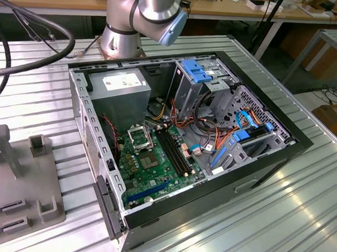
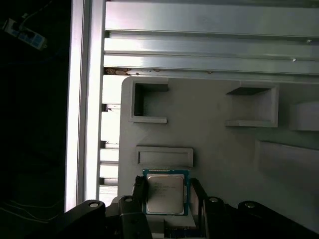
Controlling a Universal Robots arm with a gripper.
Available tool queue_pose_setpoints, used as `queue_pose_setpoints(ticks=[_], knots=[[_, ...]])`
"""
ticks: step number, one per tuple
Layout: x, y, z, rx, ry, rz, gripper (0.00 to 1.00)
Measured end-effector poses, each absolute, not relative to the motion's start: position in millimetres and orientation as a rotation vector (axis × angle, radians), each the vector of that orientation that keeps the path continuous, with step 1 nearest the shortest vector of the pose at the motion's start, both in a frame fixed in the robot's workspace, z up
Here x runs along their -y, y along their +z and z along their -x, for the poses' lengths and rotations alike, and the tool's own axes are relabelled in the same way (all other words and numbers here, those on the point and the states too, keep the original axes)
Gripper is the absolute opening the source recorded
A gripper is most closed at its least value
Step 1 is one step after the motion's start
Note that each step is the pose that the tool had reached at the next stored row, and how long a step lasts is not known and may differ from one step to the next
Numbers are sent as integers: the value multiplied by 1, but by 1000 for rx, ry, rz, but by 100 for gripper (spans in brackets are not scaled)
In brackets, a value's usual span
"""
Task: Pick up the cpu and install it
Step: 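Pick up the cpu and move it towards the insertion slot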
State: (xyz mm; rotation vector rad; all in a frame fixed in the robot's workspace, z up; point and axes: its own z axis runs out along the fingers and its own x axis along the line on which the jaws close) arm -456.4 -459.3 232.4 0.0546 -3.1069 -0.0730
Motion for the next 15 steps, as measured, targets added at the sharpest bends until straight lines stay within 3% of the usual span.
queue_pose_setpoints(ticks=[15], knots=[[459, 237, 456, 3107, -74, -54, 45]])
